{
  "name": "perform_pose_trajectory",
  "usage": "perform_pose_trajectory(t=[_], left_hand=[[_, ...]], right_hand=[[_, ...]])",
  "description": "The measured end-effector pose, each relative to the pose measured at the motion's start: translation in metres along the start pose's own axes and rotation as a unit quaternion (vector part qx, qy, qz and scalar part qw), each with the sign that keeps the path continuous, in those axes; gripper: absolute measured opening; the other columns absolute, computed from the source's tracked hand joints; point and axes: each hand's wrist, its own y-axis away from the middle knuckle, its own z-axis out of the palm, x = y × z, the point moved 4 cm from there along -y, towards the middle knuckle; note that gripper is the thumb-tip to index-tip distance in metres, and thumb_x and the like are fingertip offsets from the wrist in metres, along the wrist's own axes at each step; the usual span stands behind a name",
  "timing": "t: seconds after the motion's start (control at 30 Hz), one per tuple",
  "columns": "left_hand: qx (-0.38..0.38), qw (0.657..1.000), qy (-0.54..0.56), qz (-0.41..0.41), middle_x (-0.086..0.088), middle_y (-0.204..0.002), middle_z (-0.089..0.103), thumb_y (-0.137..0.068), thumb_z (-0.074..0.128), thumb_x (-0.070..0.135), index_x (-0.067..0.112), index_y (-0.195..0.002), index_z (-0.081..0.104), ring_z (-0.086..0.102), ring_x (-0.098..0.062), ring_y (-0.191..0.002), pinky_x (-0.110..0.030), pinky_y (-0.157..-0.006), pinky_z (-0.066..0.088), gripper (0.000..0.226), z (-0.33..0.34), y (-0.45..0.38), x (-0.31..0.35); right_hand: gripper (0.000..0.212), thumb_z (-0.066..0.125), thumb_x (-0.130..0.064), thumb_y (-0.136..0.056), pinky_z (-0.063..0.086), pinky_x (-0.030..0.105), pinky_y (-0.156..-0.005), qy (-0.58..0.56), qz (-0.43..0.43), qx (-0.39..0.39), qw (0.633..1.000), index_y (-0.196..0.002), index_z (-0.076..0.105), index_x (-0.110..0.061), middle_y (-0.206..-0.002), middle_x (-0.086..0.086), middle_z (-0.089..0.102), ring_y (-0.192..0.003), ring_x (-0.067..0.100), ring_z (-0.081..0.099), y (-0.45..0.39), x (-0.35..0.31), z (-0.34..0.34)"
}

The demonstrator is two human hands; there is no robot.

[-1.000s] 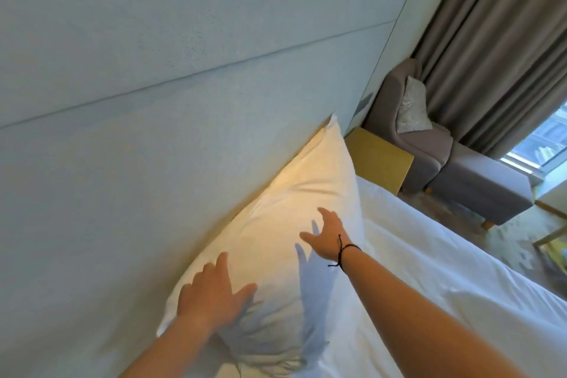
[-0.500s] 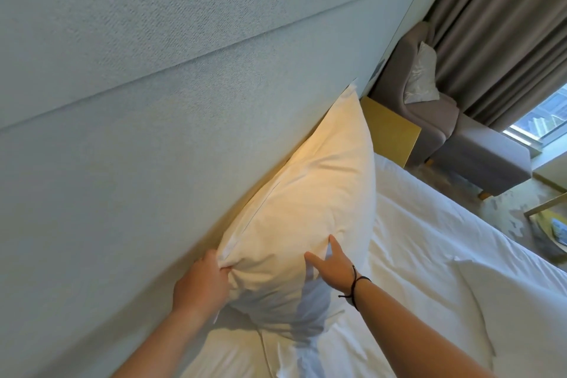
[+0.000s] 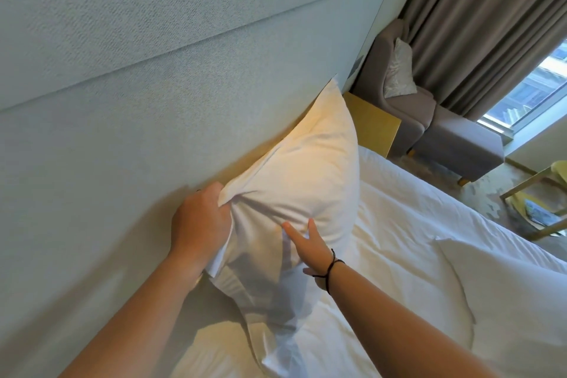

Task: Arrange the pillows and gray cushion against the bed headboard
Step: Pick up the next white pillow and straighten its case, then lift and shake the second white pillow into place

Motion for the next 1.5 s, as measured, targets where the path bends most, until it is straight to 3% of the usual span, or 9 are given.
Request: perform_pose_trajectory(t=[0.27,0.37,0.43,0.5,0.73,0.87,1.07,1.27,1.5], left_hand=[[-0.094,0.992,-0.018,-0.087,0.001,-0.057,0.055,-0.091,0.046,0.064,0.018,-0.066,0.044,0.052,-0.022,-0.053,-0.03,-0.048,0.037,0.052,0.005,0.052,-0.049],[-0.074,0.991,-0.046,-0.097,0.002,-0.065,0.06,-0.094,0.048,0.055,0.02,-0.075,0.05,0.057,-0.026,-0.062,-0.034,-0.055,0.044,0.04,-0.001,0.061,-0.053],[-0.035,0.994,-0.079,-0.069,0.0,-0.088,0.065,-0.095,0.05,0.041,0.027,-0.1,0.057,0.062,-0.033,-0.081,-0.037,-0.064,0.047,0.016,-0.005,0.062,-0.037],[0.016,0.993,-0.109,-0.03,-0.007,-0.105,0.066,-0.092,0.052,0.024,0.026,-0.121,0.056,0.062,-0.037,-0.091,-0.041,-0.07,0.048,0.028,-0.012,0.062,-0.017],[0.018,0.976,-0.216,-0.037,-0.017,-0.127,0.058,-0.089,0.051,0.008,0.016,-0.126,0.06,0.053,-0.04,-0.11,-0.047,-0.082,0.046,0.039,-0.012,0.065,-0.006],[0.052,0.985,-0.166,-0.012,-0.017,-0.133,0.053,-0.089,0.058,0.015,0.017,-0.125,0.057,0.053,-0.043,-0.112,-0.052,-0.082,0.05,0.037,0.01,0.091,0.04],[-0.14,0.972,-0.1,0.16,0.011,-0.114,0.066,-0.09,0.059,0.034,0.034,-0.117,0.062,0.065,-0.018,-0.101,-0.034,-0.082,0.049,0.028,0.124,0.181,0.194],[-0.324,0.936,-0.091,0.102,0.024,-0.105,0.061,-0.09,0.052,0.048,0.044,-0.108,0.058,0.057,-0.003,-0.096,-0.029,-0.084,0.046,0.02,0.235,0.257,0.251],[-0.382,0.919,-0.079,0.061,0.022,-0.1,0.063,-0.09,0.057,0.043,0.044,-0.099,0.06,0.059,0.0,-0.087,-0.03,-0.082,0.051,0.01,0.316,0.288,0.298]], right_hand=[[0.106,0.067,-0.06,-0.08,0.048,0.036,-0.093,0.11,0.008,-0.076,0.991,-0.155,-0.003,-0.034,-0.158,0.007,0.027,-0.126,0.025,0.051,0.014,0.051,0.008],[0.103,0.067,-0.058,-0.082,0.049,0.029,-0.082,0.108,0.012,-0.098,0.989,-0.154,-0.002,-0.035,-0.159,0.009,0.026,-0.111,0.018,0.058,0.021,0.058,0.01],[0.1,0.067,-0.058,-0.082,0.051,0.033,-0.085,0.109,0.015,-0.101,0.989,-0.154,0.001,-0.037,-0.159,0.007,0.025,-0.121,0.025,0.056,0.027,0.063,0.007],[0.098,0.068,-0.056,-0.083,0.047,0.038,-0.096,0.111,0.002,-0.103,0.988,-0.155,0.004,-0.035,-0.161,0.004,0.021,-0.136,0.028,0.042,0.033,0.066,0.0],[0.088,0.067,-0.054,-0.084,0.053,0.039,-0.095,0.045,-0.007,-0.089,0.995,-0.153,0.014,-0.04,-0.157,0.001,0.031,-0.107,0.021,0.064,0.059,0.076,-0.067],[0.08,0.067,-0.049,-0.085,0.051,0.04,-0.097,-0.06,0.01,-0.062,0.996,-0.151,0.022,-0.041,-0.144,-0.006,0.047,-0.102,0.018,0.066,0.083,0.117,-0.135],[0.072,0.066,-0.044,-0.089,0.054,0.041,-0.093,-0.135,0.035,0.012,0.99,-0.15,0.03,-0.033,-0.134,-0.002,0.052,-0.097,0.019,0.067,0.108,0.205,-0.242],[0.067,0.064,-0.042,-0.091,0.055,0.042,-0.09,-0.205,0.06,0.063,0.975,-0.148,0.035,-0.024,-0.131,0.003,0.054,-0.096,0.022,0.066,0.11,0.293,-0.329],[0.064,0.062,-0.038,-0.092,0.053,0.043,-0.09,-0.274,0.132,0.126,0.944,-0.147,0.036,-0.018,-0.129,0.008,0.055,-0.099,0.026,0.065,0.121,0.404,-0.411]])
